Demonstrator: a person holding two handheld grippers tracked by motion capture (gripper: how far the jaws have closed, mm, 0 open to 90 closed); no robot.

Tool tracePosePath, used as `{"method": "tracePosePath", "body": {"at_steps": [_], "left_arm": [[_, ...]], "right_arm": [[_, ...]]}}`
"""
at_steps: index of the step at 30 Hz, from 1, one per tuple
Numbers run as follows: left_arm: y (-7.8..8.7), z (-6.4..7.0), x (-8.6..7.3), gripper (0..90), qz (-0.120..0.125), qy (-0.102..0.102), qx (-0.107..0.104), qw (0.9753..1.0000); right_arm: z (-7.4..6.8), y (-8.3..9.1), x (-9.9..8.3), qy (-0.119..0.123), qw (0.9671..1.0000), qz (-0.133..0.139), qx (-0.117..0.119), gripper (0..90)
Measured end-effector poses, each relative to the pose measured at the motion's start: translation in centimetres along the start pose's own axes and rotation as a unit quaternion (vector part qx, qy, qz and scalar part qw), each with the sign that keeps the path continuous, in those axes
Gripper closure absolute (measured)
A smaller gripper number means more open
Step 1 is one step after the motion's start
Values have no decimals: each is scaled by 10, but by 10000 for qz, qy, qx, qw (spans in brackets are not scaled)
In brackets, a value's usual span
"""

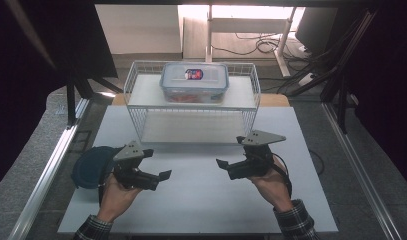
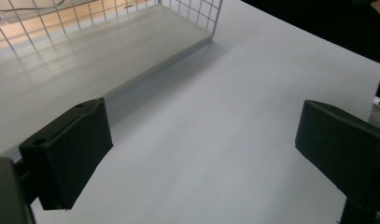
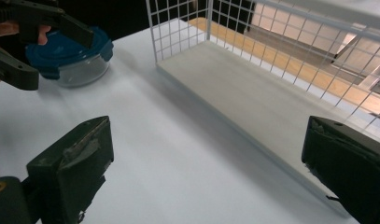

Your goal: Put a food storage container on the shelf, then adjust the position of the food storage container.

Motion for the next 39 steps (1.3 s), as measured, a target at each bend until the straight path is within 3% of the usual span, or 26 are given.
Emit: {"method": "tracePosePath", "body": {"at_steps": [4, 11, 14, 21, 24, 31, 36, 39], "left_arm": [[1, 3, -13, 35, -127, 34, -82, 9999], [4, 9, -32, 37, -37, 44, -71, 10000], [1, 12, -45, 36, -140, 63, -138, 9998], [-2, 18, -60, 42, -139, -35, -19, 9999], [-1, 20, -65, 55, -148, -158, 84, 9997], [-7, 16, -84, 42, -403, -242, 189, 9987], [-7, 15, -80, 38, -389, -134, 210, 9989], [-4, 11, -76, 46, -405, -106, 343, 9985]], "right_arm": [[-7, -2, -10, 70, 10000, 7, -32, 22], [-19, -2, -31, -65, 10000, -69, 1, 21], [-24, 1, -38, -113, 9999, -65, 10, 21], [-34, 4, -62, -53, 9998, -165, 140, 23], [-33, 5, -78, -171, 9993, -220, 245, 23], [-24, 9, -114, -288, 9984, -488, 65, 23], [-21, 9, -116, -356, 9983, -467, 48, 23], [-19, 9, -117, -363, 9982, -482, 33, 24]]}}
Point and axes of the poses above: each handheld gripper's, and its own axes: y roughly backward along the jaws, x roughly out of its top, z roughly to its right, the point moved 6 cm from there along -y, roughly forward along the jaws, and after that the axes turned 11 degrees about z, right-handed, at the moved point
